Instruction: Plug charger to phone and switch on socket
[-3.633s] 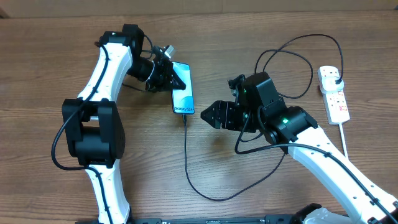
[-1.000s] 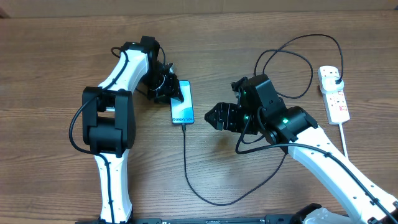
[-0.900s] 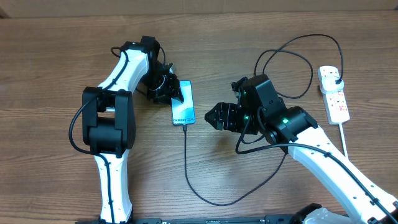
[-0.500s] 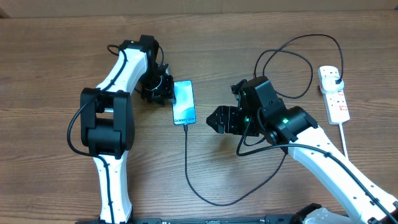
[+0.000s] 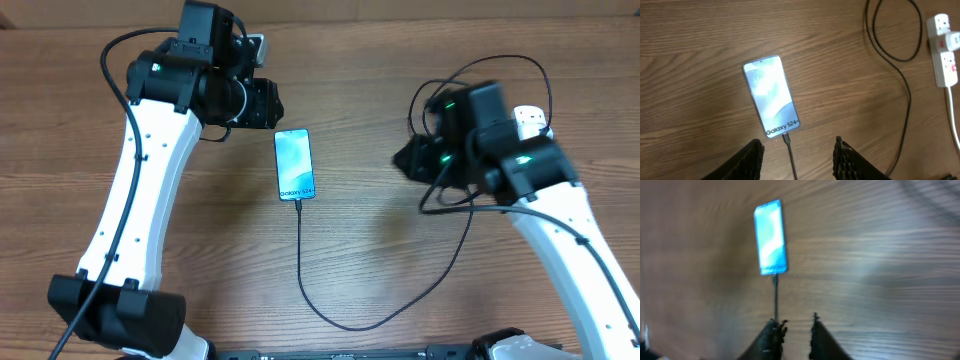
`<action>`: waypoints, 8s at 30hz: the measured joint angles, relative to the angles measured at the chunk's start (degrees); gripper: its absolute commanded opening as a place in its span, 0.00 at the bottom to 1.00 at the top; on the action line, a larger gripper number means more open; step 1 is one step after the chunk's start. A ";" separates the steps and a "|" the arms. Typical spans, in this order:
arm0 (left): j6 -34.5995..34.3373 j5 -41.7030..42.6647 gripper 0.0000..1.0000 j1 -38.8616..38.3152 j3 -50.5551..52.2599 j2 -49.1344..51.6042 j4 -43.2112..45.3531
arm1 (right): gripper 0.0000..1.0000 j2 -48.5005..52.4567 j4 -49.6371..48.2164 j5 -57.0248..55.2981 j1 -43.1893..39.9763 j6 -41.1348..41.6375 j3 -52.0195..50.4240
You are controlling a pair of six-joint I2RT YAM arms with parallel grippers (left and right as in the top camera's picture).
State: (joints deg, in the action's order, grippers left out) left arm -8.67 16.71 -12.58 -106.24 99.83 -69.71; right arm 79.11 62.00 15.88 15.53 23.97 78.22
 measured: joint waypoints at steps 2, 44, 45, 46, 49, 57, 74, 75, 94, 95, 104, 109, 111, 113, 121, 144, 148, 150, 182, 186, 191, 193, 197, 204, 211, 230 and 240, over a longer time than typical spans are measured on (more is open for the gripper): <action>0.00 0.00 0.50 -0.68 0.00 -0.20 -0.61 | 0.04 0.00 1.16 -0.07 -3.08 -0.48 0.66; -0.39 -0.48 1.00 -1.70 0.00 -0.09 -1.01 | 0.04 28.65 -20.85 13.18 -53.31 -7.48 0.98; -0.39 -0.48 1.00 -1.70 0.00 -0.09 -1.01 | 0.04 28.65 -20.87 13.07 -53.31 -7.45 0.98; -0.39 -0.48 0.99 -1.70 0.00 -0.09 -1.01 | 0.04 28.65 -21.38 12.72 -53.31 -7.02 0.98; -0.39 -0.48 1.00 -1.70 0.00 -0.09 -1.01 | 0.04 28.68 -22.47 12.15 -53.31 -6.34 0.98; -0.39 -0.48 1.00 -1.70 0.00 -0.09 -1.01 | 0.04 34.18 -23.93 12.24 -53.31 -6.91 1.09; -0.39 -0.48 0.99 -1.70 0.00 -0.09 -0.55 | 0.04 40.17 -33.90 26.75 -59.32 -2.97 -0.09; -0.39 -0.48 0.99 -1.70 0.00 -0.09 -0.55 | 0.04 40.19 -34.69 27.65 -59.80 -2.91 -0.44; -0.39 -0.48 1.00 -1.70 0.00 -0.09 -0.11 | 0.04 40.33 -39.34 30.08 -57.22 -1.62 -4.31; -0.39 -0.48 1.00 -1.70 0.00 -0.09 -0.07 | 0.04 40.33 -40.28 29.68 -57.22 -1.18 -5.31; -0.39 -0.48 1.00 -1.70 0.00 -0.09 -0.07 | 0.04 40.33 -42.80 28.87 -57.11 -0.13 -6.73; -0.39 -0.48 1.00 -1.70 0.00 -0.09 -0.07 | 0.04 40.33 -44.04 28.83 -57.11 0.00 -7.76; -0.39 -0.48 1.00 -1.70 0.00 -0.09 -0.07 | 0.04 40.33 -44.44 28.83 -57.11 0.02 -8.11; -0.39 -0.48 1.00 -1.70 0.00 -0.09 -0.07 | 0.04 40.33 -44.46 28.85 -57.13 0.02 -8.26; -0.39 -0.48 1.00 -1.70 0.00 -0.09 -0.07 | 0.04 40.33 -44.92 28.85 -56.94 0.02 -8.26; -0.42 0.20 0.99 -1.70 0.00 -0.09 0.09 | 0.04 40.76 -44.09 28.98 -56.26 0.02 -8.04; -0.42 0.22 1.00 -1.70 0.00 -0.09 0.31 | 0.04 40.76 -43.36 28.92 -56.11 0.00 -7.80; -0.42 0.22 1.00 -1.70 0.00 -0.09 0.33 | 0.04 40.76 -42.66 29.07 -55.89 0.02 -7.78; -0.42 0.44 0.99 -1.70 0.00 -0.09 0.74 | 0.04 15.06 -33.97 38.23 -62.03 0.13 -7.89; -0.42 0.48 1.00 -1.70 0.00 -0.09 0.74 | 0.04 9.25 -29.53 38.23 -58.16 -2.14 -7.89; -0.42 0.46 1.00 -1.70 0.00 -0.09 0.74 | 0.04 2.73 -21.86 31.52 -48.57 -5.29 -7.89; -0.42 0.44 1.00 -1.70 0.00 -0.09 0.76 | 0.04 1.16 -19.23 27.80 -44.59 -6.40 -7.85; -0.42 0.44 0.99 -1.70 0.00 -0.09 0.76 | 0.04 -0.96 -10.80 15.52 -32.81 -8.17 -6.12; -0.42 0.42 1.00 -1.70 0.00 -0.09 0.79 | 0.04 -1.03 -1.20 -1.55 -16.70 -9.51 0.37; -0.42 0.44 1.00 -1.70 0.00 -0.09 0.76 | 0.04 -9.31 7.04 -14.14 -6.73 -8.15 3.96; -0.42 0.44 1.00 -1.70 0.00 -0.09 0.76 | 1.00 -39.19 7.28 -12.66 -6.82 0.07 -12.79; -0.42 0.44 1.00 -1.70 0.00 -0.09 0.74 | 1.00 -38.34 6.60 -12.74 -6.82 6.27 -12.79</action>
State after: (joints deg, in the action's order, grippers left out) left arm -9.08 17.15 -14.28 -106.24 99.74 -68.97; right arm 40.77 68.60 3.14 8.71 30.24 65.43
